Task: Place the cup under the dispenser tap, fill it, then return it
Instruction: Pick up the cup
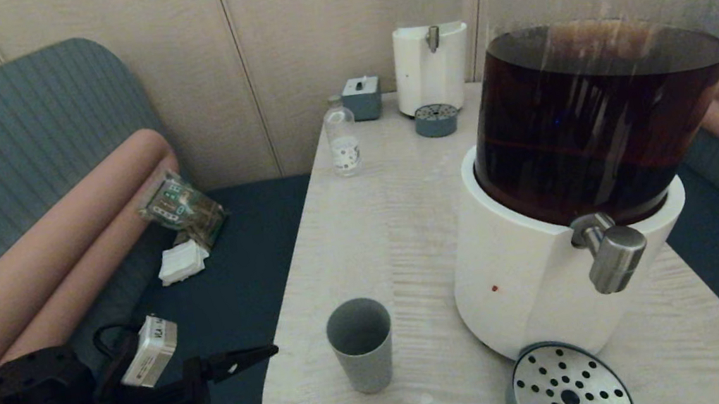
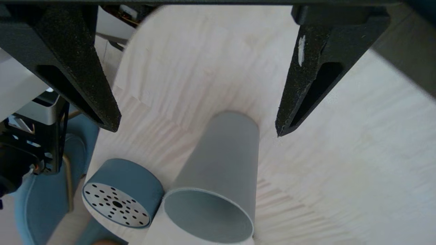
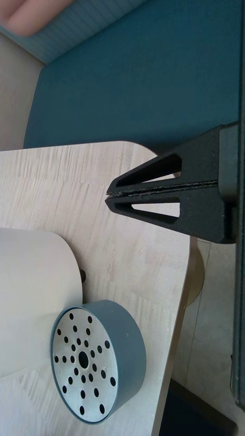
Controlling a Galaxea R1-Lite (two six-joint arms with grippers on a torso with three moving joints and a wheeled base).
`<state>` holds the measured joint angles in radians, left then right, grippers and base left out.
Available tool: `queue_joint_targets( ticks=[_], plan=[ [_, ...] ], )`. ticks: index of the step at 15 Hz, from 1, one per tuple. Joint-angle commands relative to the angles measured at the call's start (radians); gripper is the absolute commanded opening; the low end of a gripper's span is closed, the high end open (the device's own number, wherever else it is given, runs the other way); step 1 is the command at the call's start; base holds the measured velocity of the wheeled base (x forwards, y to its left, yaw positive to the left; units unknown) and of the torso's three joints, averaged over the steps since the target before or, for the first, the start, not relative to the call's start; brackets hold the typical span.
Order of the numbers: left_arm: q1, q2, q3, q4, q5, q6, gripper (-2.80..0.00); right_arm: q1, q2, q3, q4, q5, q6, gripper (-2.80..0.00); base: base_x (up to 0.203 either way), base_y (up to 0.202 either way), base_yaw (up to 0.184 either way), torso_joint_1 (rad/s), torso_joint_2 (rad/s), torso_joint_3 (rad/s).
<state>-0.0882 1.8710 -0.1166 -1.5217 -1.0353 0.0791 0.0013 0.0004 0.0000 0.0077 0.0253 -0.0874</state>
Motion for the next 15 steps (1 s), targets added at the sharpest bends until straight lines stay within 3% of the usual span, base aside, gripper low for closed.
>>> queue_joint_targets(
  ticks=[1, 7, 15],
  plan=[
    [-0.014, 0.051, -0.041, -0.008, -0.007, 0.001, 0.0, 0.0, -0.005, 0.009, 0.0, 0.001, 0.0, -2.8, 0.0, 0.0, 0.0, 0.0, 0.0, 0.0],
    [-0.099, 0.174, -0.176, -0.008, 0.003, 0.001, 0.0, 0.0, -0.005, 0.009, 0.0, 0.0, 0.0, -2.8, 0.0, 0.0, 0.0, 0.0, 0.0, 0.0],
    [-0.163, 0.232, -0.241, -0.008, 0.026, -0.009, 0.0, 0.0, -0.005, 0.009, 0.0, 0.0, -0.002, -2.8, 0.0, 0.0, 0.0, 0.0, 0.0, 0.0]
  ],
)
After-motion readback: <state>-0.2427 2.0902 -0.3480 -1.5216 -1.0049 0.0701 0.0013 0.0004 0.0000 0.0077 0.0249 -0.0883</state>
